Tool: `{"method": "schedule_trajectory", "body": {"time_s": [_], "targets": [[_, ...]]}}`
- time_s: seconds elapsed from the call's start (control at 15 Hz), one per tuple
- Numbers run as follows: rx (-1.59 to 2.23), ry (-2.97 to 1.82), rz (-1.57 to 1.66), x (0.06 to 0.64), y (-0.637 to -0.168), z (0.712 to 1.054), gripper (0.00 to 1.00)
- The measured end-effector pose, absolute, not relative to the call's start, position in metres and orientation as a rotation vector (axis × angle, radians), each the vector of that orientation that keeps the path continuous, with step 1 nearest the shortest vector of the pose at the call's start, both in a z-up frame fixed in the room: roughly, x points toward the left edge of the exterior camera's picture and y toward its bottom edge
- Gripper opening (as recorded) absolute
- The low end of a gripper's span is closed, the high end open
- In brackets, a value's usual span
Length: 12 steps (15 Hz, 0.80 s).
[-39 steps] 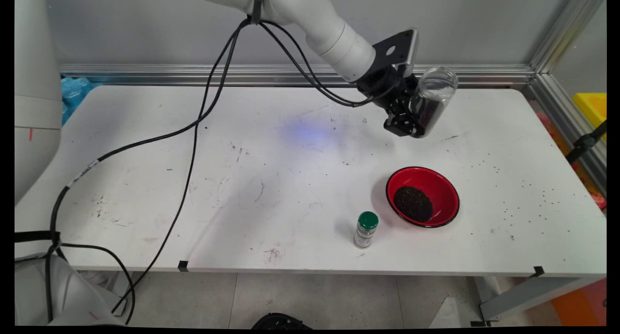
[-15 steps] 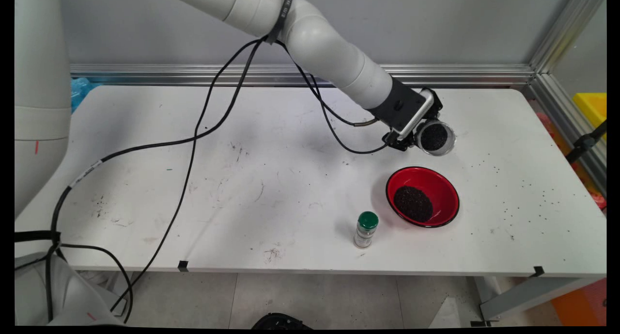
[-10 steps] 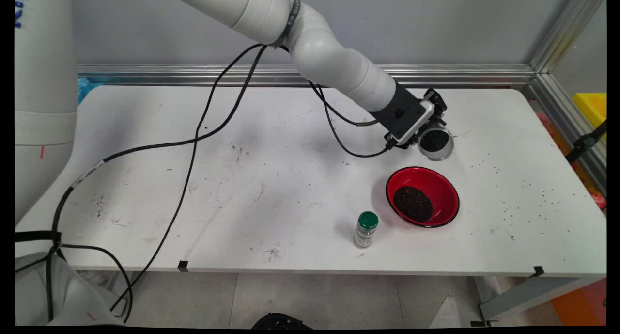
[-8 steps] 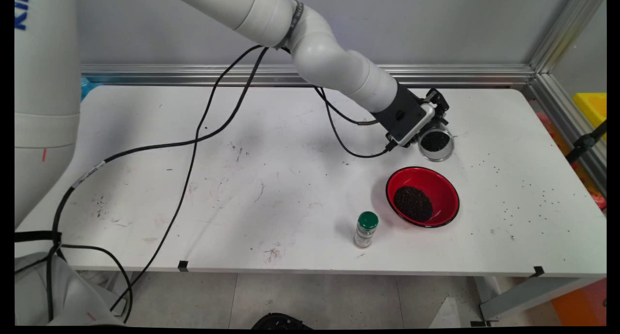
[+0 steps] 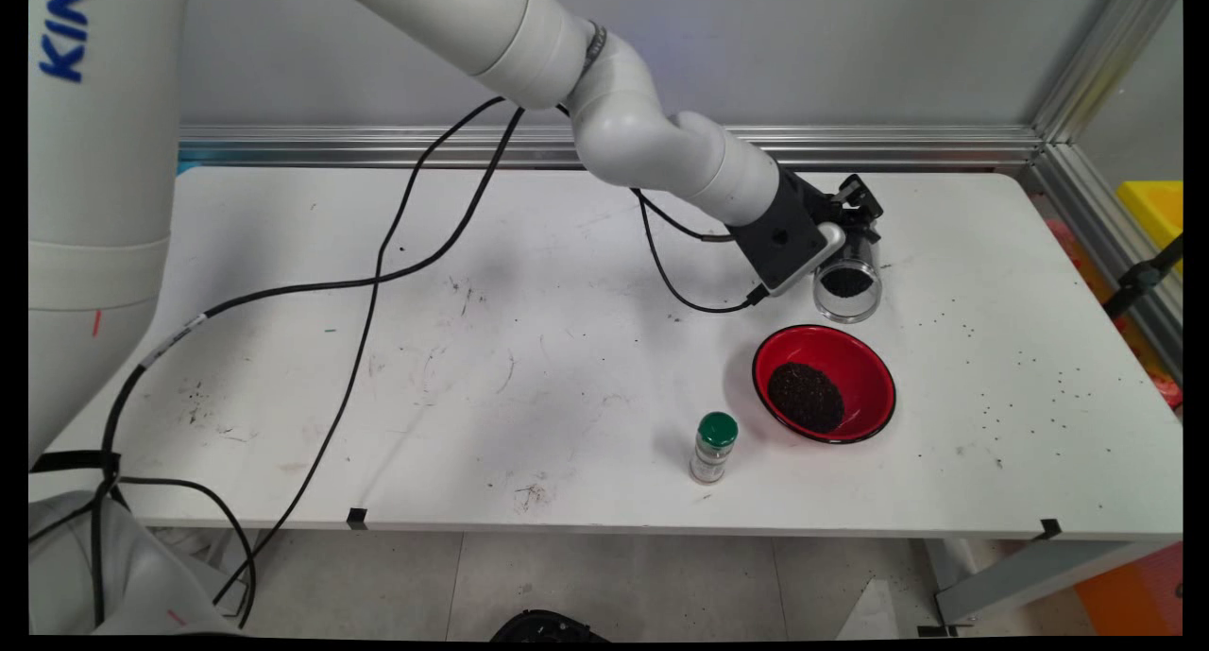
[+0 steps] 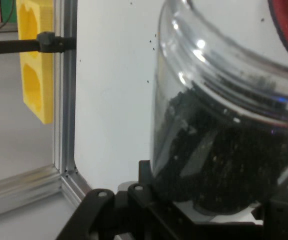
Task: Pour the black seasoning powder in the red bowl
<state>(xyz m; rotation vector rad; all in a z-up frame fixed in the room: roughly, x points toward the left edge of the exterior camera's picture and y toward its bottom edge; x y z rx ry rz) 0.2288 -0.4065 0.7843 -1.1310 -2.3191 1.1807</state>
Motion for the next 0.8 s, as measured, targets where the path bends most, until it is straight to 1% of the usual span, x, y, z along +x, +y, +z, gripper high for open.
{"method": "schedule_trajectory", "body": {"time_s": [0.8], "targets": [[-1.253, -2.282, 1.286, 0.2235, -0.4004, 0.7763, 0.00]]}}
